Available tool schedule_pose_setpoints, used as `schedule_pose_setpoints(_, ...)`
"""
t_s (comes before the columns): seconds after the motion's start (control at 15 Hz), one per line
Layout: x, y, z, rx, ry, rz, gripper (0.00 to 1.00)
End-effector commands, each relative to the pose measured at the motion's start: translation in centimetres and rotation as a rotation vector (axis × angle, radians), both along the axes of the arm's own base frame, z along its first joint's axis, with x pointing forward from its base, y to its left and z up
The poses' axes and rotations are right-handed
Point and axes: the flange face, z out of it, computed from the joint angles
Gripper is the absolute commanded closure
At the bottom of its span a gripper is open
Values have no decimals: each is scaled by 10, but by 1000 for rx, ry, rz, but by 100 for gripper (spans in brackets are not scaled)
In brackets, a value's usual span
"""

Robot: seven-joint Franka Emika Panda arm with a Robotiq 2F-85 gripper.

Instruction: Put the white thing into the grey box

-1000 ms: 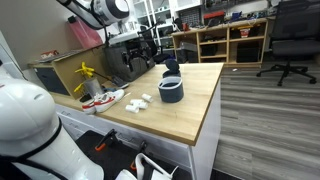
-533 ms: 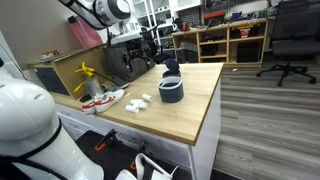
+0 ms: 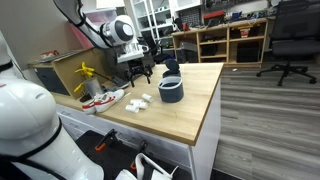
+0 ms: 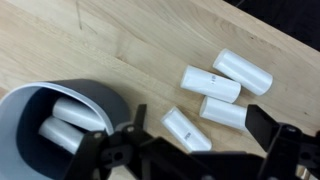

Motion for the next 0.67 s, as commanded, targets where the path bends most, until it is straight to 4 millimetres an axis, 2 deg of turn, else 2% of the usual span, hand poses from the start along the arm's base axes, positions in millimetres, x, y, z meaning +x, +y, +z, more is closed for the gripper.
schedule_pose_setpoints(0.0,12,36,-29,6,4,60,0)
schedule_pose_setpoints(0.33,22,69,-57,-13,40,143,0)
schedule_pose_setpoints(0.4,24,71,-65,-21,54,152,0)
schedule_pose_setpoints(0.53,25,72,-65,-5,71,139,0)
schedule_pose_setpoints(0.6,19,70,-67,2,56,149,0)
